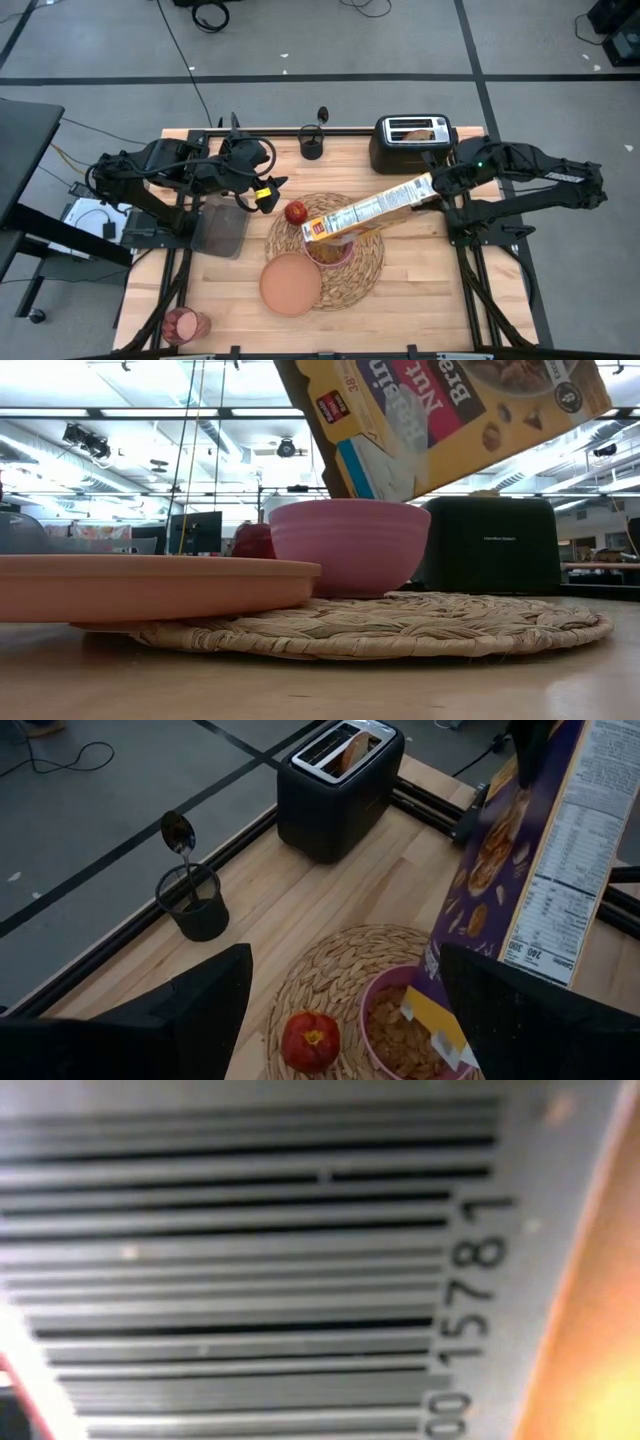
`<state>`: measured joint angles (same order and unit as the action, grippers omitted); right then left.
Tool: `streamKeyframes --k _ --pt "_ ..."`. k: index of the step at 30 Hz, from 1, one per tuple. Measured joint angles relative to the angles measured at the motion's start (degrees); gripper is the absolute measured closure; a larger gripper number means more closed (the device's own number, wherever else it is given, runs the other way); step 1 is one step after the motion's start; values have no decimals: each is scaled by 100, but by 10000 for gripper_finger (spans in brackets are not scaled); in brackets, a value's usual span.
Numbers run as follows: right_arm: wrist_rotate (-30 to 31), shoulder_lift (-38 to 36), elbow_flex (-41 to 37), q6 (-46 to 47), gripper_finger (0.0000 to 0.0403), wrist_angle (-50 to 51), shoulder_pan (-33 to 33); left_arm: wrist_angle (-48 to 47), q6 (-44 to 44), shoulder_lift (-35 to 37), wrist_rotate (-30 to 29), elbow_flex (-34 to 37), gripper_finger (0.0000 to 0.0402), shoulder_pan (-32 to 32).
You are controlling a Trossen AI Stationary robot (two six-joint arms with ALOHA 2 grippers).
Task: Arrange a breakfast setting
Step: Pour the cereal into the pink bowl
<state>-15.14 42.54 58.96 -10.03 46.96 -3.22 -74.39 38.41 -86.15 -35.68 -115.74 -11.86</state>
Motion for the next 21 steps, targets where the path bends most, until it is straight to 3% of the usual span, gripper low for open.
streamKeyframes --k 21 --pt "-190 -40 22 111 197 164 13 0 39 33 1 -2 75 0"
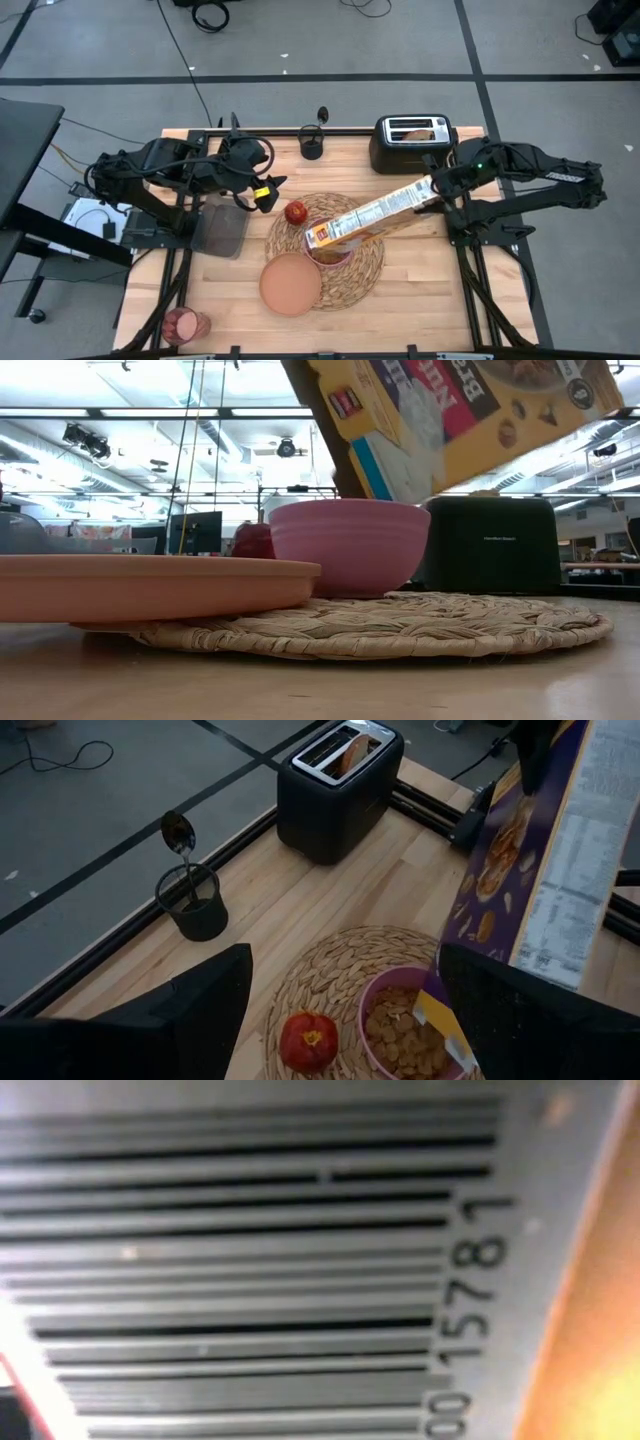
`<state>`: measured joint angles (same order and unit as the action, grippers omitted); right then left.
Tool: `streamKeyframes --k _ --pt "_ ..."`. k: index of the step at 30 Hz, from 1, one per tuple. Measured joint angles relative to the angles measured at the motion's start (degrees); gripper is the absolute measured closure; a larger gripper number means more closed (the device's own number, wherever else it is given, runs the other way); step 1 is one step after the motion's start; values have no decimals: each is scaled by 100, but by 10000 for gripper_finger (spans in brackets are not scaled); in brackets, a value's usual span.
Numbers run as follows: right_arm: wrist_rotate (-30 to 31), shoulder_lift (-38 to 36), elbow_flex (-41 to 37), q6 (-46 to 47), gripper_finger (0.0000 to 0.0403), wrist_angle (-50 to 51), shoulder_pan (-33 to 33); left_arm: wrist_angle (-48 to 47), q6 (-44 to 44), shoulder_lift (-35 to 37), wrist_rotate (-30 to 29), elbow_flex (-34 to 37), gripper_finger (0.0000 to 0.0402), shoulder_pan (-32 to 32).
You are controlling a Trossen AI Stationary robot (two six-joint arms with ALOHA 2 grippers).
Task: Arrange a breakfast setting
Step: Pour the cereal into the pink bowl
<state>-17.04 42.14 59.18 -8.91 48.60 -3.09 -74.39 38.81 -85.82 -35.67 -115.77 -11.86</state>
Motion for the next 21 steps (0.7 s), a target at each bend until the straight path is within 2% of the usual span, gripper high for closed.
streamKeyframes --k 16,21 --pt "509 227 7 -152 197 -170 0 2 13 0 -1 0 75 -2" --pt "448 331 4 -123 197 -388 2 -2 83 0 -1 0 75 -2"
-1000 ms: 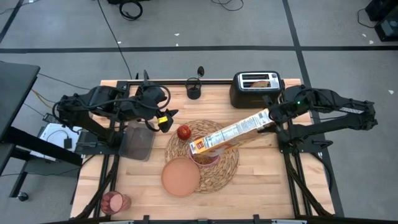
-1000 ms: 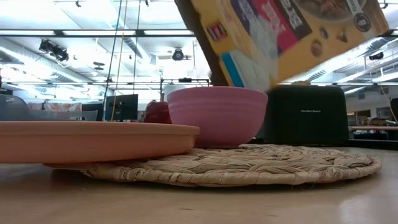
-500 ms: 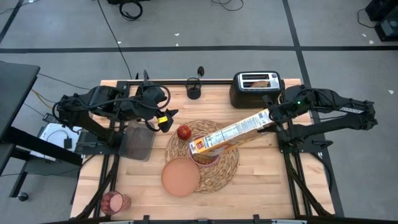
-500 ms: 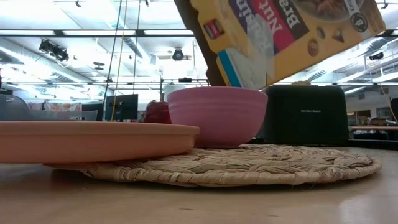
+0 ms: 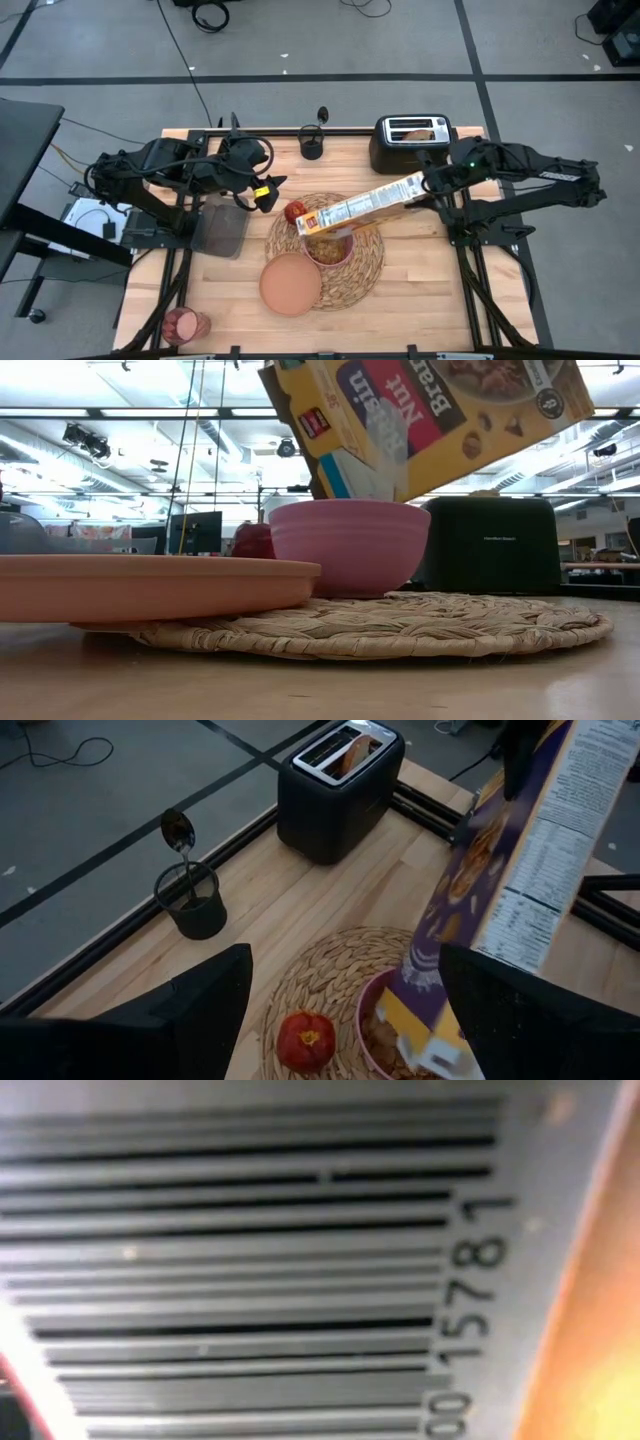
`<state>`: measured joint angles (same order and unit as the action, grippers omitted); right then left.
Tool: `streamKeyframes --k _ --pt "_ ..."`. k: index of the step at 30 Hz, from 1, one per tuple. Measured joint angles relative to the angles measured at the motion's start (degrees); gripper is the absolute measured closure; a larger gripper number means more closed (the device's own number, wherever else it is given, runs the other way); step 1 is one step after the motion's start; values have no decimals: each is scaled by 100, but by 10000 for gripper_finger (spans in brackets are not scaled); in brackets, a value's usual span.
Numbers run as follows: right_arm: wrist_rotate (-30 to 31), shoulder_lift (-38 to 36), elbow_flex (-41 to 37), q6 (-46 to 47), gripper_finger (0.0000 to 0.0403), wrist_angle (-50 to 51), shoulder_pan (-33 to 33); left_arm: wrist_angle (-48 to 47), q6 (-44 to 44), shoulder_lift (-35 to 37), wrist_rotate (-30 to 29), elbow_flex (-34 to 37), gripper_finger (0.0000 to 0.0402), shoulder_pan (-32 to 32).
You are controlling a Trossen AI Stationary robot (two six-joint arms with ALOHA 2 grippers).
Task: Arrange a breakfast setting
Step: Pour the cereal into the pink bowl
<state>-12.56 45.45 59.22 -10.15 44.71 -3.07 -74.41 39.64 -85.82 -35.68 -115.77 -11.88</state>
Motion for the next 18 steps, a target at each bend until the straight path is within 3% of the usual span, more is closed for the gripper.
streamKeyframes --k 9,18 --pt "-386 91 11 8 197 242 0 -33 18 0 0 0 75 2" --pt "114 -2 448 -203 197 655 -15 -85 2 46 -6 0 75 2"
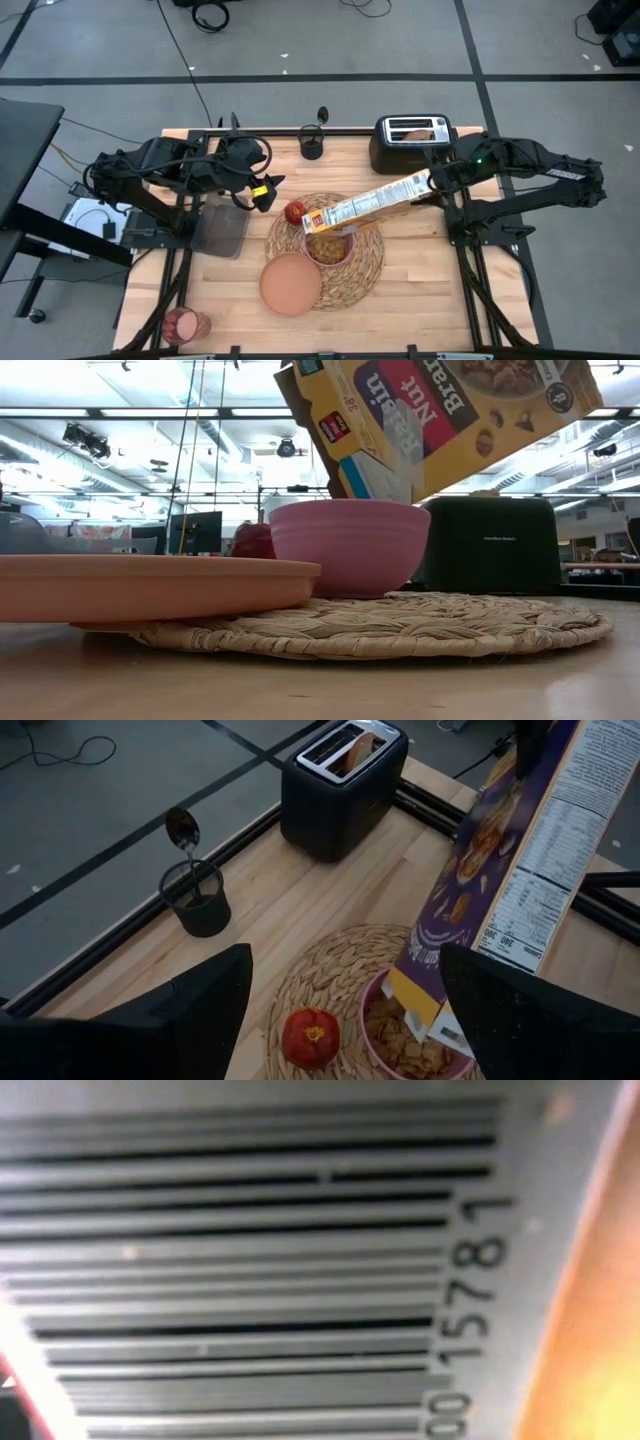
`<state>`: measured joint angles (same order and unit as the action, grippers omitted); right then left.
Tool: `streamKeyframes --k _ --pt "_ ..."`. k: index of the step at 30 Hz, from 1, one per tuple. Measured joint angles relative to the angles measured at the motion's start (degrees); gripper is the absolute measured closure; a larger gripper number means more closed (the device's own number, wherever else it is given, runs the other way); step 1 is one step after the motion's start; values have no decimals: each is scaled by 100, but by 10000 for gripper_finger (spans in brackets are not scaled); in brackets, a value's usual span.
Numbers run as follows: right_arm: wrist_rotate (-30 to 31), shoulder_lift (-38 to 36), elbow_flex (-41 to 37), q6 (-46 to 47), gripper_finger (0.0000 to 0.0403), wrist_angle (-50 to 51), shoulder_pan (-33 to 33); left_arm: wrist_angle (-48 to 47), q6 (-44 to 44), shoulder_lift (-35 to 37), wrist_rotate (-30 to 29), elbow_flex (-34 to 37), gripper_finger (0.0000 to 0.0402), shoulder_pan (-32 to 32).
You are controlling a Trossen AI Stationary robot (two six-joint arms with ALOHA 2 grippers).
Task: Arrange a breakfast setting
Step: Pour the cereal into the pink bowl
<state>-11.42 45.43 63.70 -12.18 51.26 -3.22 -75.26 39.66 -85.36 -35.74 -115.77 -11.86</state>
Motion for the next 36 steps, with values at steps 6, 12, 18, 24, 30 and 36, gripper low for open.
streamKeyframes --k 6,12,18,24,30,36 --pt "-20 363 -7 -157 197 -146 4 9 22 34 0 0 75 0" --pt "-97 832 -7 -443 197 -438 11 7 42 31 2 0 75 0" --pt "-299 778 43 -250 197 -535 22 4 94 55 6 0 75 -51" --pt "-331 544 310 -140 197 -269 26 2 123 89 3 0 75 -65" --pt "-411 518 65 152 197 -290 81 35 130 105 -5 0 75 -65" --pt "-174 518 -92 35 197 -326 164 35 166 107 -5 0 75 -101"
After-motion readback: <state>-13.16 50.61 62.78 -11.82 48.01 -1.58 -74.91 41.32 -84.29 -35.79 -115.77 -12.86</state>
